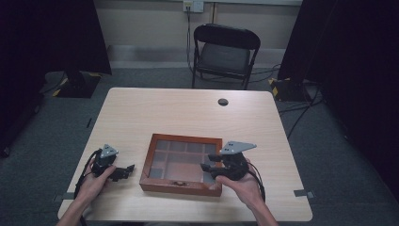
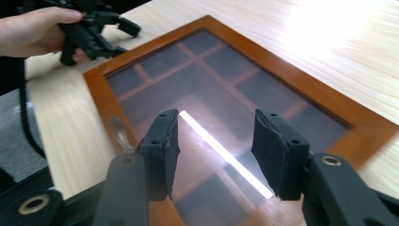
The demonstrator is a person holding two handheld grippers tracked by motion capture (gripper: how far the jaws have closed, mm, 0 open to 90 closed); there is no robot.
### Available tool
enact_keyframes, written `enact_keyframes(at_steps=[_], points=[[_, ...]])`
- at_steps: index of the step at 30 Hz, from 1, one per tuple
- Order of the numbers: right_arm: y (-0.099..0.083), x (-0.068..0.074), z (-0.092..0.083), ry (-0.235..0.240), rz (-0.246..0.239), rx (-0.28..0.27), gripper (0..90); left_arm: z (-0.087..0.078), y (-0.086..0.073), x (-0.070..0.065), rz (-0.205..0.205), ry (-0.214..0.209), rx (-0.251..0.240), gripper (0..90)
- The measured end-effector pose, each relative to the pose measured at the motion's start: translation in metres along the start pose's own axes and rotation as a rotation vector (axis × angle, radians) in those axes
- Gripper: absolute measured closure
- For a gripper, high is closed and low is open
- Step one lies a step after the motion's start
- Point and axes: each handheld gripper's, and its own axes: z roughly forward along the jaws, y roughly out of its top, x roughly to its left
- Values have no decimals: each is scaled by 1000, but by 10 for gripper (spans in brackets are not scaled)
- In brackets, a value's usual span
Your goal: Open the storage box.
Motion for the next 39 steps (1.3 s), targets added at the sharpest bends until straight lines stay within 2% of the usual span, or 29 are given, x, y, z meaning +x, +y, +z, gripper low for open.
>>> enact_keyframes(at_steps=[1, 2, 4, 8, 13, 14, 17, 20, 22, 24, 25, 32, 34, 39], points=[[0, 0, 0, 0, 0, 0, 522, 0, 0, 0, 0, 0, 0, 44], [3, 4, 6, 27, -9, 6, 536, 0, 0, 0, -1, 0, 0, 44], [4, 7, 9, 40, -18, 11, 544, 0, 0, 0, 0, 0, 0, 44], [8, 19, 25, 108, -46, 31, 593, 0, 0, 0, 0, -1, 0, 44], [8, 28, 36, 149, -70, 50, 628, 0, 0, 0, 1, -2, 2, 44], [7, 34, 43, 166, -84, 67, 649, 0, 0, 0, 0, -2, 1, 43], [6, 38, 50, 178, -106, 91, 673, 0, 0, 0, 1, -1, 1, 43], [3, 44, 59, 209, -123, 118, 708, 0, 0, 0, -9, -2, -5, 43], [2, 46, 62, 225, -131, 124, 735, 0, 0, 0, 0, -1, 1, 43], [0, 46, 64, 233, -133, 131, 753, 0, 0, 0, -8, -3, -5, 43], [0, 46, 65, 236, -133, 131, 755, 0, 0, 0, 2, -2, 2, 43], [-4, 46, 69, 251, -156, 150, 770, 0, 0, 0, -7, -2, -5, 43], [-4, 45, 71, 248, -164, 157, 801, 0, 0, 0, 1, -2, 2, 43], [-5, 43, 73, 260, -165, 157, 805, 0, 0, 0, 1, -3, 1, 43]])
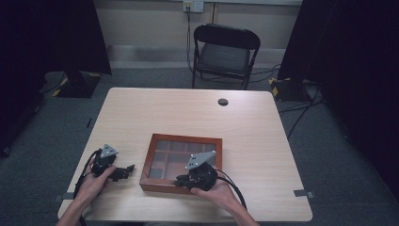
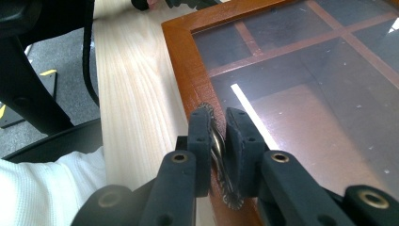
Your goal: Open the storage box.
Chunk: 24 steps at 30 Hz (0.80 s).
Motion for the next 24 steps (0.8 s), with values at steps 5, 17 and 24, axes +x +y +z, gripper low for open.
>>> enact_keyframes(at_steps=[5, 17, 24], points=[[-1, 0, -2, 4, -6, 6, 816, 0, 0, 0, 0, 1, -1, 43], [-5, -1, -11, 25, -16, 33, 818, 1, 0, -1, -10, -1, -9, 42], [-3, -1, -14, 33, -16, 37, 819, 1, 0, 0, -9, -1, -8, 41]])
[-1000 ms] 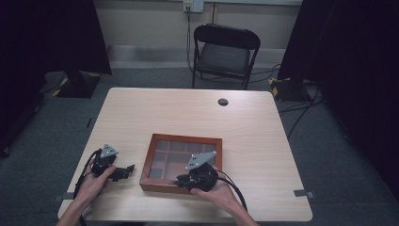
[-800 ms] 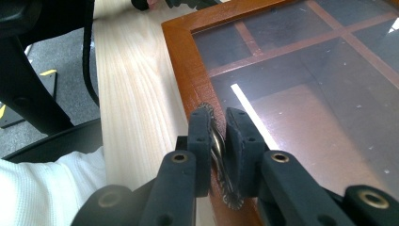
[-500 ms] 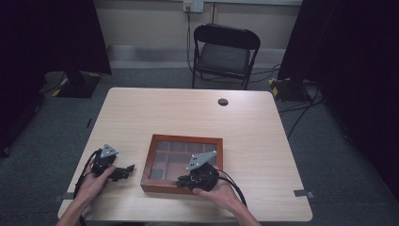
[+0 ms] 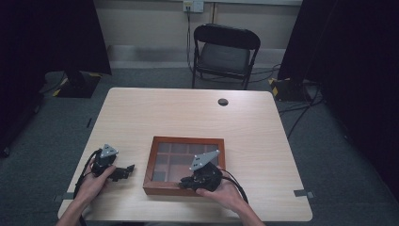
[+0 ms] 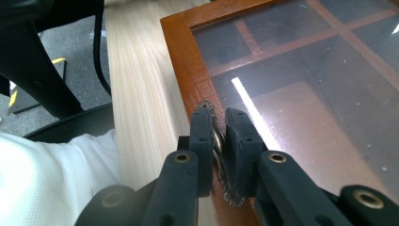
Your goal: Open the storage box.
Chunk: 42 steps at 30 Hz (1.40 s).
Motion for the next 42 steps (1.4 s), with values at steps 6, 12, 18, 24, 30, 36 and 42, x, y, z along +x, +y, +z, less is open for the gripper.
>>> enact_keyframes(at_steps=[6, 12, 18, 24, 30, 36, 42], points=[[5, -1, -6, 7, -7, -18, 820, 0, 0, 0, 7, 0, 2, 39], [8, -1, -10, 11, -12, -30, 821, 0, 0, 0, 6, 0, 3, 39], [12, -3, -14, 19, -7, -35, 821, 0, 0, 0, 7, 0, 3, 39], [16, -3, -18, 18, -12, -45, 821, 0, 0, 0, 7, 0, 2, 39], [19, -4, -21, 19, -14, -52, 821, 0, 0, 1, 10, 0, 4, 39], [23, -4, -24, 21, -14, -51, 822, 0, 0, 1, 11, 0, 4, 39], [26, -5, -26, 23, -16, -49, 822, 0, 0, 0, 7, 0, 3, 39]])
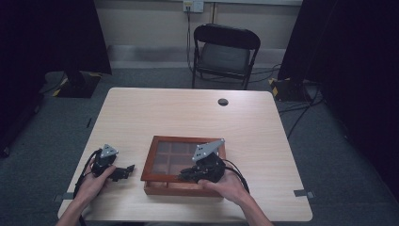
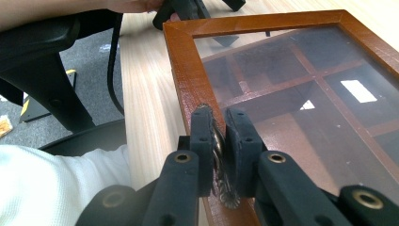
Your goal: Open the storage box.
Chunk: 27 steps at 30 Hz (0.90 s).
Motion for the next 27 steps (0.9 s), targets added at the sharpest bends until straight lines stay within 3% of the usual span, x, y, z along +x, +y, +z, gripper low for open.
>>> enact_keyframes(at_steps=[15, 27], points=[[7, -2, -7, -5, 12, -29, 821, 0, 0, 0, 4, 2, 2, 37], [20, -4, -15, -14, 2, -20, 821, 0, 0, 0, 1, 2, 1, 37]])
